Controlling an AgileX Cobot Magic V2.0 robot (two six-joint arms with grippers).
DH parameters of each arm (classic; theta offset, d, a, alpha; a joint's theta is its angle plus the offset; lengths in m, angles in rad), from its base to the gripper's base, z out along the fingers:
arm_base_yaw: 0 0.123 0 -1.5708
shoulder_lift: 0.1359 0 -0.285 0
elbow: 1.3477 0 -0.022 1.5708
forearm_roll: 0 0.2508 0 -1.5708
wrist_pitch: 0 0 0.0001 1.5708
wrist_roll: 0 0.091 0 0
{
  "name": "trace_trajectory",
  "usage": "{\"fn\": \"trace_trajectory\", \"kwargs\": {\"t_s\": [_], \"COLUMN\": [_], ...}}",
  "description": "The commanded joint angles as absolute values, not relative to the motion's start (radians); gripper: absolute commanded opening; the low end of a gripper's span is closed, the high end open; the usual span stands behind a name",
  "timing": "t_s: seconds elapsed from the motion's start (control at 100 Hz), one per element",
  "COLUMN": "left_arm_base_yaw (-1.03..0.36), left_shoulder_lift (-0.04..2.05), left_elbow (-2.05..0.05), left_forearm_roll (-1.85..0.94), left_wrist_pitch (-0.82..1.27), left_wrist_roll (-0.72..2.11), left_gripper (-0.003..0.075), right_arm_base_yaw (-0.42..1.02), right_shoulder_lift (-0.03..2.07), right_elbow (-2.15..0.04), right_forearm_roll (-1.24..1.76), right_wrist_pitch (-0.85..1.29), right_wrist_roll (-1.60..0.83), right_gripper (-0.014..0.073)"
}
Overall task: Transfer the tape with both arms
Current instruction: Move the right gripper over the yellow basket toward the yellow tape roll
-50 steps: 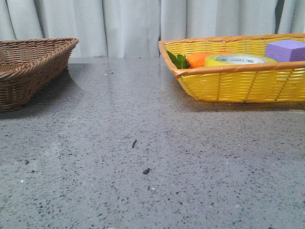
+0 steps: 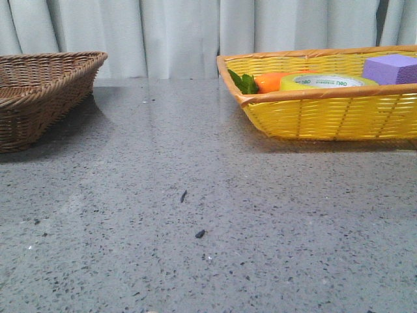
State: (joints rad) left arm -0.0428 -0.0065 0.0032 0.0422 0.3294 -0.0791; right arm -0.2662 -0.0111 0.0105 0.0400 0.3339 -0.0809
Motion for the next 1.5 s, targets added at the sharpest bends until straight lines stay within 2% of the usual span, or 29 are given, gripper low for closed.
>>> {"fn": "trace_trajectory", "kwargs": {"t_s": [0.0, 0.49, 0.78, 1.49], "left_arm_base_yaw": [-0.04, -0.04, -0.04, -0.04], "left_shoulder_lift": [-0.036, -0.036, -0.036, -0.036], "left_elbow": [0.012, 0.012, 0.012, 0.012], "left_forearm_roll": [0.056, 0.056, 0.056, 0.047], "left_wrist_pitch": [0.268, 0.244, 0.119, 0.116], "left_wrist_roll": [-0.082, -0.082, -0.082, -0.082], "left_gripper": [-0.0021, -0.0021, -0.0021, -0.0021], "right_arm_base_yaw": [-0.271, -0.271, -0.271, -0.271], "right_shoulder_lift": [-0.03, -0.03, -0.03, -0.03], "right_elbow": [0.031, 0.031, 0.031, 0.031], "right_forearm_roll": [0.042, 0.042, 0.042, 0.042], "right_wrist_pitch": [0.322, 0.322, 0.324, 0.322], "right_wrist_roll": [-0.086, -0.086, -0.086, -0.086], "right_gripper": [-0.0067, -0.0067, -0.0067, -0.0067]}}
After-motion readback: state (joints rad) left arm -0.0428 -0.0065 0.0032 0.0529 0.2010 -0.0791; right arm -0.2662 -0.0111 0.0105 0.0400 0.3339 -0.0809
